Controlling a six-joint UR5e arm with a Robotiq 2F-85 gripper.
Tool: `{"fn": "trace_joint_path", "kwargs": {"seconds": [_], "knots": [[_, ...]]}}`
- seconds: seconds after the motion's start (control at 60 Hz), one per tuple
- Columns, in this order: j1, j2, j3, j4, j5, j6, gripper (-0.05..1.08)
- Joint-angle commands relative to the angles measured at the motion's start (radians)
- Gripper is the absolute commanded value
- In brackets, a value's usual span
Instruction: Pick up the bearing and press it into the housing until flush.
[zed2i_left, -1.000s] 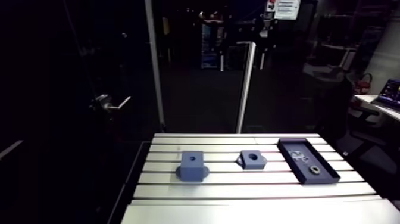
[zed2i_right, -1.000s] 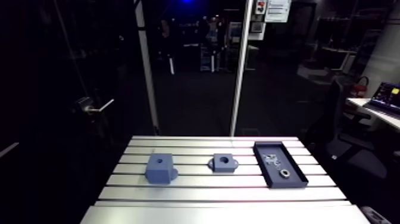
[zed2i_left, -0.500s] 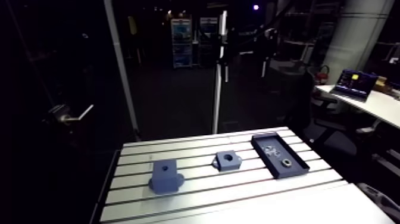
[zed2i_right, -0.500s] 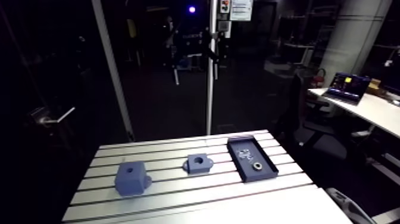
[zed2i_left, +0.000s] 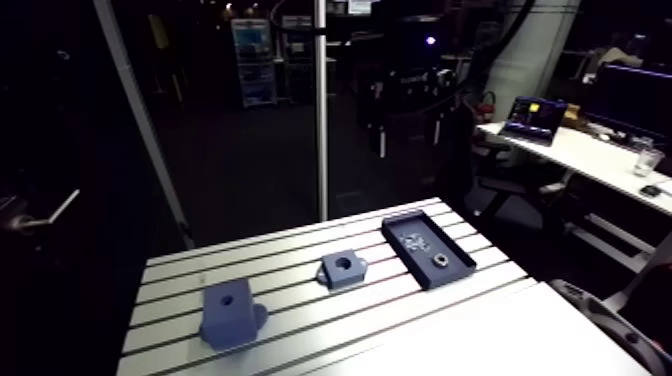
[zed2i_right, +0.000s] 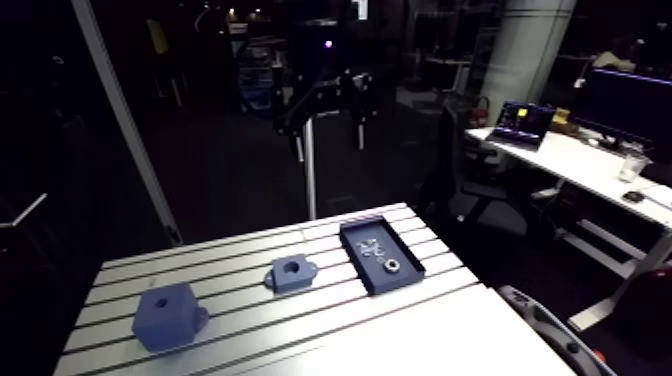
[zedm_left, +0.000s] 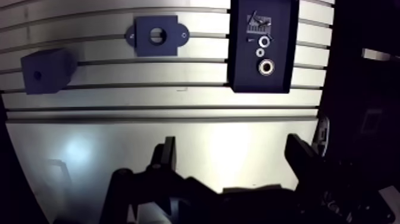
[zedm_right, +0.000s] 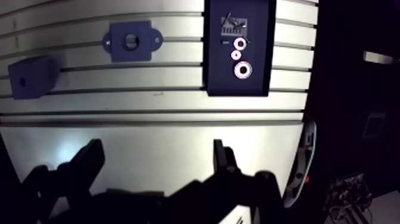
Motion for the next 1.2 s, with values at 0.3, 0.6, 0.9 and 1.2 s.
{"fn": "trace_joint_path", "kwargs": {"seconds": [0.3, 0.6, 0.9, 1.2], "knots": [[-0.151, 0.100, 0.136, -0.248, 0.004, -0.170, 0.01], [-0.174, 0.135, 0.170, -0.332, 0.004, -0.181, 0.01], [-0.182, 0.166, 0.175, -0.355, 0.005, -0.180, 0.01], [-0.190, 0.201, 0.188, -0.394, 0.005, -0.182, 0.01]]}}
